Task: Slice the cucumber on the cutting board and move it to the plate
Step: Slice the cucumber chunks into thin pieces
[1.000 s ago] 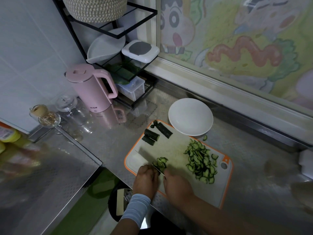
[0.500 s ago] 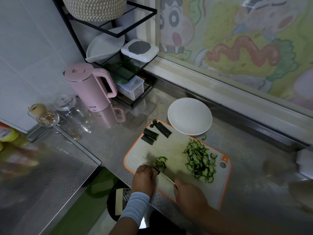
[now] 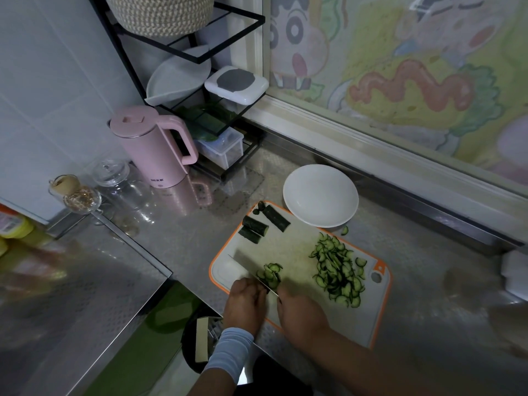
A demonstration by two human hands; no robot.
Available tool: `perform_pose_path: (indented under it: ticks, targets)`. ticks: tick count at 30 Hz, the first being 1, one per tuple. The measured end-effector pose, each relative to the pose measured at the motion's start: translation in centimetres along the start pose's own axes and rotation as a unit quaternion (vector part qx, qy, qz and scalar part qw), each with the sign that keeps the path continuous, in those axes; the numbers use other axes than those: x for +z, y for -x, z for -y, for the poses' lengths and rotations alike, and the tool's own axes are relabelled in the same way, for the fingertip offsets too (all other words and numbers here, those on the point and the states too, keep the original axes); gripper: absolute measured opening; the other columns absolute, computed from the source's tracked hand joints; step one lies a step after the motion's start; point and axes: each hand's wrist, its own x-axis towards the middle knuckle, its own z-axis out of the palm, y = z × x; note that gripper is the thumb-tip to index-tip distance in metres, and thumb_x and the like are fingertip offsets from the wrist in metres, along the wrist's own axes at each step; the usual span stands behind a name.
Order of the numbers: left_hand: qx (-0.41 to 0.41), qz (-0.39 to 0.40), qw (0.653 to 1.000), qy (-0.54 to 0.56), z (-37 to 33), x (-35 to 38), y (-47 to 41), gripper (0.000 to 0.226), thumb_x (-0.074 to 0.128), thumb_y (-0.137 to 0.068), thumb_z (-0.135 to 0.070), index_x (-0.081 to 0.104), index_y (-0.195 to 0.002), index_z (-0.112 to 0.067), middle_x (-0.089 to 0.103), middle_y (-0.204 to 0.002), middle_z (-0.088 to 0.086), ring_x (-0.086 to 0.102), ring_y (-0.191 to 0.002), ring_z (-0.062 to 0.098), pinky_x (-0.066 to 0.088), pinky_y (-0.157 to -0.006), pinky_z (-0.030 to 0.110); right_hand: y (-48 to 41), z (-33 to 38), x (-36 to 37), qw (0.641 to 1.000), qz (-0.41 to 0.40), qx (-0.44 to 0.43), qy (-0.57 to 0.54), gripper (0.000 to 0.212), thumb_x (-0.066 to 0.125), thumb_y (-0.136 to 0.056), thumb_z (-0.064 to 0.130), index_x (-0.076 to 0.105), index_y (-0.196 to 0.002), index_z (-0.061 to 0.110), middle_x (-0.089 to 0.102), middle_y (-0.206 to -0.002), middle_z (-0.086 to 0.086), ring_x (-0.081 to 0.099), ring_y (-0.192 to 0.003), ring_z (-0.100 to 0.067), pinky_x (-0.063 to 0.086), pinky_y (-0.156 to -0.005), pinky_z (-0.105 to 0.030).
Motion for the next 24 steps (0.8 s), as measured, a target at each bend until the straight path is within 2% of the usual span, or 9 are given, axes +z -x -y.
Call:
perform_pose_path:
  ticks: [7,11,17,24]
  targets:
    - [-0.011,0.012,1.0,-0.009,-0.3,-0.6,-0.4,0.006,0.069,-0.08,-0.019,0.074,-0.083,-0.016,0.065,-0.083,0.0,0.057,-0.085,0.019,0.039,-0.074,0.019,0.7,-0.1,-0.1,1.0,-0.017,-0.003,0.0,0.032,0.027,-0.103,0.031,0.041,-0.129,0.019,0.067,-0.101,-0.011,0.063,-0.095,-0.03,0.046,-0.075,-0.035]
    - [0.001,0.017,1.0,-0.016,0.0,-0.7,-0.5,0.011,0.066,-0.083,-0.025,0.073,-0.083,-0.017,0.067,-0.086,0.0,0.056,-0.088,0.018,0.035,-0.076,0.017,2.2,-1.0,0.0,1.0,-0.009,0.006,0.006,0.029,0.026,-0.103,0.033,0.045,-0.12,0.019,0.067,-0.1,-0.011,0.063,-0.095,-0.03,0.047,-0.074,-0.035]
    - [-0.003,0.019,1.0,-0.002,0.4,-0.4,-0.6,0.009,0.067,-0.083,-0.024,0.073,-0.083,-0.018,0.066,-0.086,-0.001,0.056,-0.086,0.017,0.039,-0.077,0.019,2.4,-1.7,0.1,1.0,0.003,0.01,-0.015,0.023,0.028,-0.102,0.031,0.044,-0.113,0.018,0.067,-0.097,-0.012,0.063,-0.091,-0.032,0.046,-0.07,-0.035]
    - [-0.013,0.007,1.0,0.026,0.8,0.1,-0.1,0.009,0.065,-0.081,-0.024,0.07,-0.079,-0.017,0.062,-0.082,-0.002,0.054,-0.082,0.018,0.046,-0.074,0.027,0.3,-0.6,0.2,1.0,0.002,-0.009,-0.004,0.03,0.028,-0.103,0.028,0.044,-0.124,0.016,0.067,-0.103,-0.01,0.063,-0.096,-0.03,0.048,-0.076,-0.035]
